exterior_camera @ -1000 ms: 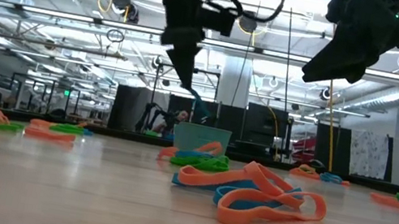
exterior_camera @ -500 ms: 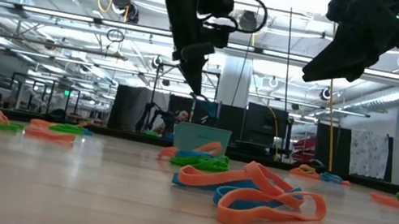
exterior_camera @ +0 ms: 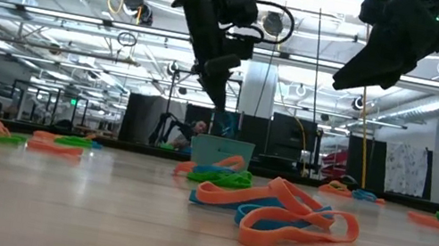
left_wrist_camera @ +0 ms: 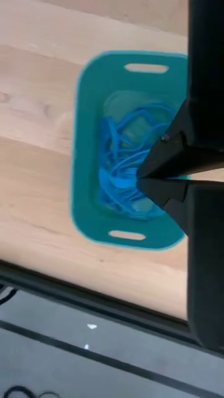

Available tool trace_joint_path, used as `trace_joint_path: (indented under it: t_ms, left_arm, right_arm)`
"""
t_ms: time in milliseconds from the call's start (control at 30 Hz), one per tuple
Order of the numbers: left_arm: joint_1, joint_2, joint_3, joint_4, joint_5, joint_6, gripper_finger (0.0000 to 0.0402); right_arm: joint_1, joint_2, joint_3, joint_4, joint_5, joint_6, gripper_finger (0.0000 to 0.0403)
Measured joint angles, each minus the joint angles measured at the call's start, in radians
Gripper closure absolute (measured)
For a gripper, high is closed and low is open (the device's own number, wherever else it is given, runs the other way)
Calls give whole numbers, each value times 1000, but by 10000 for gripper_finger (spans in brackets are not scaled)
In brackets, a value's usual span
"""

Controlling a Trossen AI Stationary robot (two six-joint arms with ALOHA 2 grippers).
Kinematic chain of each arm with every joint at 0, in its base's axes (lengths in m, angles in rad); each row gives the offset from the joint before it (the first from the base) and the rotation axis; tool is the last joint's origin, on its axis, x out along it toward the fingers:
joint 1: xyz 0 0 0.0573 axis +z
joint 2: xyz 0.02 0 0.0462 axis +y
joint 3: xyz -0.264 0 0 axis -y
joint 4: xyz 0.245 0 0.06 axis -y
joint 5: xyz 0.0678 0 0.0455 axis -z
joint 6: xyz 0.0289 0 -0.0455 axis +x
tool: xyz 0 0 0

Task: Sort rubber bands into baskets
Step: Put the blue rubber band into the top blue bin

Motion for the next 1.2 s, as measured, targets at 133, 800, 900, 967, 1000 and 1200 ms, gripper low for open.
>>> trace_joint_path:
  t_ms: [133, 800, 900, 967, 1000, 1200]
  left_arm:
    - [0, 4, 0, -12, -3, -25, 369]
    - [45, -49, -23, -269, -38, -26, 321]
    - [97, -136, -127, -309, -45, -33, 321]
    - [133, -228, -227, -252, -44, -50, 321]
    - [152, -276, -279, -214, -41, -60, 321]
    - [193, -475, -484, -81, -24, -150, 320]
  right_arm:
    - [0, 0, 0, -2, -1, 9, 243]
    - [0, 0, 0, -8, -2, 18, 243]
    - [0, 0, 0, -21, -3, 26, 243]
    - [0, 0, 0, -19, -3, 25, 243]
    - [0, 0, 0, -20, -3, 25, 243]
    - [0, 0, 0, -10, -3, 38, 243]
